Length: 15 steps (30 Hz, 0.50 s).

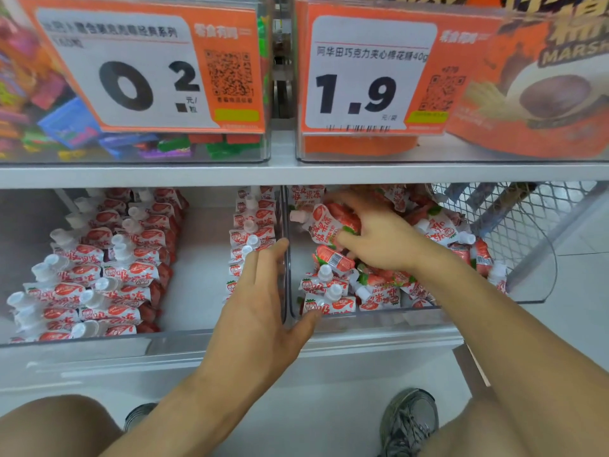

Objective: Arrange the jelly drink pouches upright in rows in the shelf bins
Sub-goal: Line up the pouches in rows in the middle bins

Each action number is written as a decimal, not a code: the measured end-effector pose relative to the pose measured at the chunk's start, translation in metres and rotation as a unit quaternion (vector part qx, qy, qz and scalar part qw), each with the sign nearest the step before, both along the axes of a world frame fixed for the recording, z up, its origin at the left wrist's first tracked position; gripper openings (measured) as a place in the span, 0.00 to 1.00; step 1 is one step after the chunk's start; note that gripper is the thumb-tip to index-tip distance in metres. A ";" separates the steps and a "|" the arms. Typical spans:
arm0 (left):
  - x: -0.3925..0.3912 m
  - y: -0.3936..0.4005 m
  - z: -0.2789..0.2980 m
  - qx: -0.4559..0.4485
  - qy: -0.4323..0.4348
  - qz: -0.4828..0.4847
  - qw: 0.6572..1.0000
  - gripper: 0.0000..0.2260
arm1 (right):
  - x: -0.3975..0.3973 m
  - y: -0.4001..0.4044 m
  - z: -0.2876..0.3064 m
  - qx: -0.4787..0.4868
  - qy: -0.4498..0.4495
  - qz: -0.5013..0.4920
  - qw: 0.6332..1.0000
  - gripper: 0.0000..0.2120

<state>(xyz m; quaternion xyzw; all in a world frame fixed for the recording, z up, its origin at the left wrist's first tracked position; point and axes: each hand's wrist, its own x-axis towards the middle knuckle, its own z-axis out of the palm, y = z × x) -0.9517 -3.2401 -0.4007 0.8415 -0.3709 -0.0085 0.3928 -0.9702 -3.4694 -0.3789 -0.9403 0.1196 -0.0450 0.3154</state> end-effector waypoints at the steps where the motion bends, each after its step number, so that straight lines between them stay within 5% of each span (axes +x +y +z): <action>1: 0.000 0.000 0.000 0.000 0.000 0.000 1.000 0.39 | 0.000 -0.001 0.002 -0.025 0.025 0.018 0.999 0.24; 8: 0.000 0.001 0.001 0.005 -0.009 0.000 1.000 0.39 | -0.002 0.004 0.007 -0.077 -0.020 0.021 0.997 0.15; 11: 0.000 0.001 0.001 0.004 -0.012 -0.005 1.000 0.39 | 0.006 0.008 -0.001 -0.045 -0.085 -0.004 0.995 0.17; 15: 0.000 0.001 0.001 0.000 -0.007 -0.008 1.000 0.38 | 0.019 0.010 -0.018 -0.102 -0.065 0.032 0.992 0.18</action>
